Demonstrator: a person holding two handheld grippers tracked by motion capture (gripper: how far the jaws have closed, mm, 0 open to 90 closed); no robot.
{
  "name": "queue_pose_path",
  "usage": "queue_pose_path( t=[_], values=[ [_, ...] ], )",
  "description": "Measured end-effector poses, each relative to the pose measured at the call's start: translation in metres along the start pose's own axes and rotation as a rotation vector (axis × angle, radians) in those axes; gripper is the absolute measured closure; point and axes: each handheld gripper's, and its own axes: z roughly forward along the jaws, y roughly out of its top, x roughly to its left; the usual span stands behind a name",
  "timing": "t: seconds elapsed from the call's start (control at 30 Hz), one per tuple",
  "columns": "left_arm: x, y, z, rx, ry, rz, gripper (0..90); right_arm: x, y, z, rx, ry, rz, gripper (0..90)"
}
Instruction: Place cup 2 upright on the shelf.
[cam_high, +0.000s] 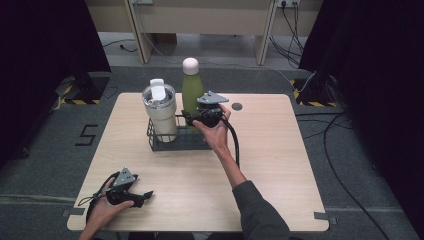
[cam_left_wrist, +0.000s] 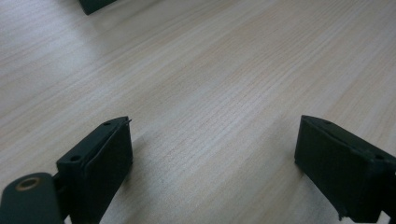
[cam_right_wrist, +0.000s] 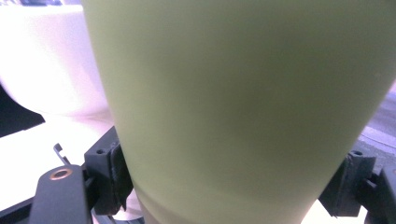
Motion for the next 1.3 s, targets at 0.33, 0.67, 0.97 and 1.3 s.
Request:
queue_pose_path(
  t=[0.33, 0.67, 0.97, 1.3],
  values=[
    [0.000, 0.000, -0.001, 0.002, -0.003, 0.002, 10.7, -0.004, -0.013, 0.011, 0.008, -0.010, 0.023, 20.9],
    [0.000, 0.000, -0.001, 0.002, -0.003, 0.001, 10.7, -0.005, -0.025, 0.017, 0.016, -0.016, 0.037, 20.9],
    [0.000, 0.000, -0.001, 0.002, -0.004, 0.001, 10.8, -0.006, -0.034, 0.024, 0.019, -0.024, 0.048, 20.9],
    [0.000, 0.000, -0.001, 0.001, -0.002, 0.002, 10.8, -0.005, -0.043, 0.027, 0.013, -0.022, 0.049, 20.9]
  ],
)
